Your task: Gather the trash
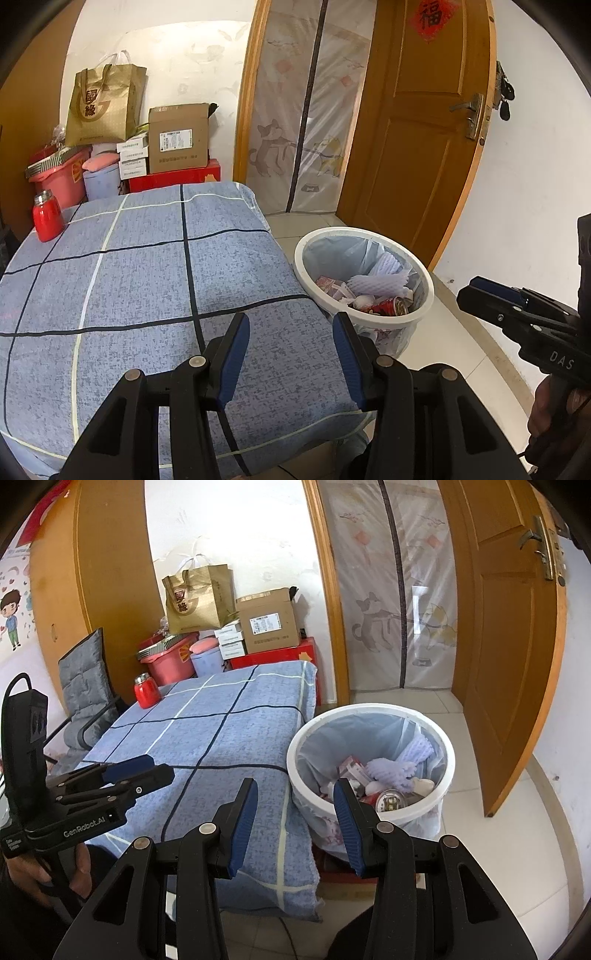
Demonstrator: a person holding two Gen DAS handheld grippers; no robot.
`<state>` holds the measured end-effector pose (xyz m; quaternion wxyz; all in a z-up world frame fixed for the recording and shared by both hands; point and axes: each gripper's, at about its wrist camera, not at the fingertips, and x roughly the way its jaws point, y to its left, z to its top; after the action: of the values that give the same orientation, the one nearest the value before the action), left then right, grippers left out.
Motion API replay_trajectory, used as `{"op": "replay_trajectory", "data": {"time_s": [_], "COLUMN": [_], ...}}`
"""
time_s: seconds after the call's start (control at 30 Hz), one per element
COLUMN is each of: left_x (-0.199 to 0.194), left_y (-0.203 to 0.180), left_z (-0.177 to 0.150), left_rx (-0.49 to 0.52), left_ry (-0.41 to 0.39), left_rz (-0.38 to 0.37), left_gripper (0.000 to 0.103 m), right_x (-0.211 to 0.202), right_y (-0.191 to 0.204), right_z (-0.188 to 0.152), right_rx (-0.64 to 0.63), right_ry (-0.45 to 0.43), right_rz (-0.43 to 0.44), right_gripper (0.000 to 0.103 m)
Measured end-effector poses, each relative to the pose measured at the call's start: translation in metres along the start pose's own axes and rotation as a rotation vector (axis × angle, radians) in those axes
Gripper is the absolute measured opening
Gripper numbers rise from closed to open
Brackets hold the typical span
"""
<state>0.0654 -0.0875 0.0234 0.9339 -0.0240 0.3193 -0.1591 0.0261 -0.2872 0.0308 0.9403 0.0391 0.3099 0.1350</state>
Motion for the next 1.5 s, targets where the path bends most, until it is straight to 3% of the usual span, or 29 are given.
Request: {"op": "replay_trajectory", "data": {"time_s": [1.5], "left_x": [-0.0004], "left_y": [-0.0008], "left_z": [-0.0015], "left_rx": [0.005], "left_ry": [0.003], "left_rz": [-0.007], "left_gripper": [0.047], "right_x": [0.0004], "right_y": [-0.0013], "right_z": [-0.0001], "right_rx": [0.004], "right_ry": [0.004], "right_rz": [0.002], "right_gripper": [0.044]}}
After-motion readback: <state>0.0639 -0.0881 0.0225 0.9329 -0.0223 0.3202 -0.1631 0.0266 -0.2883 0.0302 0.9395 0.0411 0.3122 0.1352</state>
